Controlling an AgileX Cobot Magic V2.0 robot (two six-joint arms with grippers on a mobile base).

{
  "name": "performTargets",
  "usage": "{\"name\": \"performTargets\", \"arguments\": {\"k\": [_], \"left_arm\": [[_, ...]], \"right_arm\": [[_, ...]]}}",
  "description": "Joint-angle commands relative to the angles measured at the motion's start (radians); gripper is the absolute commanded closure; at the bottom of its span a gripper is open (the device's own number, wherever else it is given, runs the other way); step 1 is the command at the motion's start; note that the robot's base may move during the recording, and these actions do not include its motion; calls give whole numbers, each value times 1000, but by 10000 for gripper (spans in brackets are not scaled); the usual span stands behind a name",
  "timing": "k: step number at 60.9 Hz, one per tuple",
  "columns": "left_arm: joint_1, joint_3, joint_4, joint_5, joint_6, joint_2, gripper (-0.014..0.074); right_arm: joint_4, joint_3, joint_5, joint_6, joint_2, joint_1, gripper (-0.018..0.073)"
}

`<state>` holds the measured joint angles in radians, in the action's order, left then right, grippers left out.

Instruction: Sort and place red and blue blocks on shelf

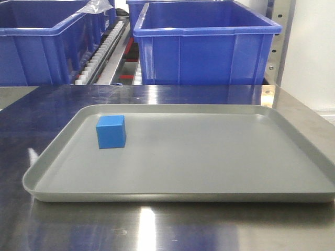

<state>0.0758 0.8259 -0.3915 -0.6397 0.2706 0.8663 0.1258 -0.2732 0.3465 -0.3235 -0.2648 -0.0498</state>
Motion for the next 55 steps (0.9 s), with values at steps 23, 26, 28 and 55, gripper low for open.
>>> {"name": "performTargets", "arguments": {"k": [23, 26, 28, 55], "left_arm": [[2, 39, 260, 60, 5, -4, 455], [2, 39, 293, 50, 5, -4, 455], [2, 39, 305, 44, 5, -4, 455], [2, 39, 463, -1, 5, 13, 455]], "right_arm": [[14, -28, -94, 10, -7, 5, 507], [14, -28, -94, 10, -7, 5, 507], [14, -28, -94, 10, -7, 5, 507], [14, -28, -93, 10, -7, 5, 507]]}}
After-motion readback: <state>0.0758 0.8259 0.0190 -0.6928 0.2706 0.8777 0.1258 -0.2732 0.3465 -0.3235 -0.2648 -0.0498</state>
